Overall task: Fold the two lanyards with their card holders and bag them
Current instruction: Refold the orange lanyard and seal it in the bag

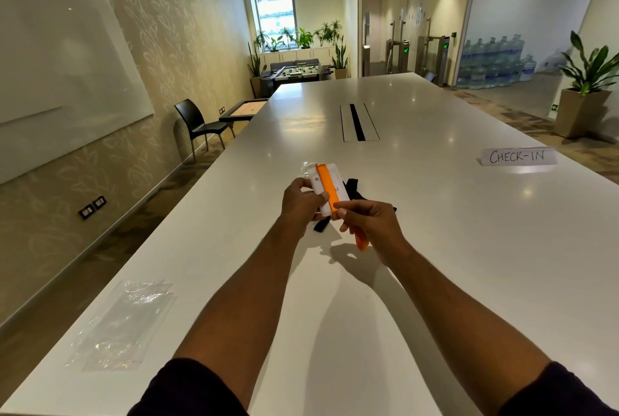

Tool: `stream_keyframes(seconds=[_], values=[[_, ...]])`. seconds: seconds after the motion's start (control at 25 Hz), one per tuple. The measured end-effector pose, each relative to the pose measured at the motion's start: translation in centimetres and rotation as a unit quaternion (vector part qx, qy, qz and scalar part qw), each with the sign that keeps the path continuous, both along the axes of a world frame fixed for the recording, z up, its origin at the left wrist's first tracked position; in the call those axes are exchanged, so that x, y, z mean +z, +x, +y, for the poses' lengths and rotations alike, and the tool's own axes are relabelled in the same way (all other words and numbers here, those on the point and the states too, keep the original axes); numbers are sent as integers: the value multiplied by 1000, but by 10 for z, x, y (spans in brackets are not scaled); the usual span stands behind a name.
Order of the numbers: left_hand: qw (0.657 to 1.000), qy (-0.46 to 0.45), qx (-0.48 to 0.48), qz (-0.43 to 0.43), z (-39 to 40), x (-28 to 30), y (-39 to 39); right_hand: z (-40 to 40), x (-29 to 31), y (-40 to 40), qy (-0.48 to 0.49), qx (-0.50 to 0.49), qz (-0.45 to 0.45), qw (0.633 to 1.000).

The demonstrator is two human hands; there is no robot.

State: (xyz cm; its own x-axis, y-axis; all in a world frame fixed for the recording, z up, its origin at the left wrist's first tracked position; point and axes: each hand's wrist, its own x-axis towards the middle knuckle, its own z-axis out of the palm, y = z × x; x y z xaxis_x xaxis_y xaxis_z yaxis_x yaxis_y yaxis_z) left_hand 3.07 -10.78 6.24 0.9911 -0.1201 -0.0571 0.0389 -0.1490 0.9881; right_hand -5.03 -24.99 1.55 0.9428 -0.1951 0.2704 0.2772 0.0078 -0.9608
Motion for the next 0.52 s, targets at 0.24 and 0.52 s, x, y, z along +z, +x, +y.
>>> stream_keyframes(seconds=[0.24, 0.52], values=[[994, 50, -95, -18, 11, -6, -7, -10, 21, 6, 33, -25, -33, 999], [979, 28, -201, -5, 19, -4, -17, -20, 30, 16, -74, -57, -50, 994]])
